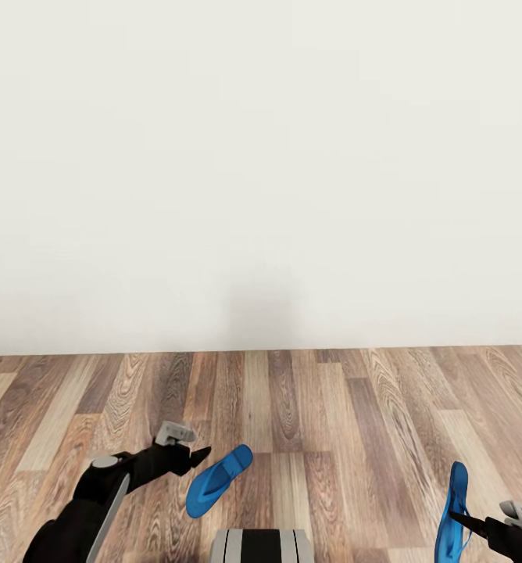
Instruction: In the bedroom, move the book from the bed onto either nightstand, and place the two sandals side by side next to the bed.
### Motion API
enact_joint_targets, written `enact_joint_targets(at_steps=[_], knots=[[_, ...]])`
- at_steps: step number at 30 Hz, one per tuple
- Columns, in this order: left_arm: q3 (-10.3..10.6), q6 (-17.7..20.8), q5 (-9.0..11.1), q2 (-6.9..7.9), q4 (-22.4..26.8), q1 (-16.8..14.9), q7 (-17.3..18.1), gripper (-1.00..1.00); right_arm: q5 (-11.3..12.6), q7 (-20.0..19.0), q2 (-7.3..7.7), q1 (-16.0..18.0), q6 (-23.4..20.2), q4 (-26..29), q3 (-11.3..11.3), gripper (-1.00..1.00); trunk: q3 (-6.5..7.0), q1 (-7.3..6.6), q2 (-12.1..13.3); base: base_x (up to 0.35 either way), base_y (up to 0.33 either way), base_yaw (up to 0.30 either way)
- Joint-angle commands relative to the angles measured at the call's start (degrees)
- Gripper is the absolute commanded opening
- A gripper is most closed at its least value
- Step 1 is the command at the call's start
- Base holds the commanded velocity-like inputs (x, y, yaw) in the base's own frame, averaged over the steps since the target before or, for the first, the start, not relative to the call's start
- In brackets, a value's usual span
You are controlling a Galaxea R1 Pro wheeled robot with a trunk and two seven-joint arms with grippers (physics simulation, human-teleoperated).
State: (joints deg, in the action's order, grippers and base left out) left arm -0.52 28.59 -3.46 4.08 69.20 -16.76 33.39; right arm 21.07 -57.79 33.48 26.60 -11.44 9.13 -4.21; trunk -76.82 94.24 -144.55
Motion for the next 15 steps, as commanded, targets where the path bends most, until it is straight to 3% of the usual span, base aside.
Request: enact_joint_targets(at_steps=[1,5,9,13,15], knots=[[0.0,0.3,-1.5,-0.07,0.0,0.0,0.4,1.0,-0.1,-0.2,-0.03,0.0,-0.6,0.0,-0.4,-1.0,-0.04,-0.01,0.0,0.0,0.0,0.0],[0.7,0.9,-6.1,-0.64,-0.3,0.0,0.3,1.0,-0.1,-0.2,-0.03,0.0,-0.6,0.0,-0.4,-1.0,-0.04,-0.01,0.0,0.0,0.0,0.0],[1.1,5.5,-11.4,-2.48,0.1,-0.6,0.2,1.0,-0.1,-0.2,-0.06,0.0,-0.6,0.0,-0.4,-1.0,-0.04,-0.01,0.0,0.0,0.0,0.0],[1.2,9.0,-16.7,-3.62,0.1,-4.3,0.0,1.0,-0.1,-0.2,-0.02,0.0,-0.6,0.0,-0.4,-1.0,-0.04,-0.01,0.0,0.0,0.0,0.0],[1.3,9.5,-17.8,-3.97,0.1,-5.4,0.1,1.0,-0.1,-0.2,-0.02,0.0,-0.6,0.0,-0.4,-1.0,-0.04,-0.01,0.0,0.0,0.0,0.0]])
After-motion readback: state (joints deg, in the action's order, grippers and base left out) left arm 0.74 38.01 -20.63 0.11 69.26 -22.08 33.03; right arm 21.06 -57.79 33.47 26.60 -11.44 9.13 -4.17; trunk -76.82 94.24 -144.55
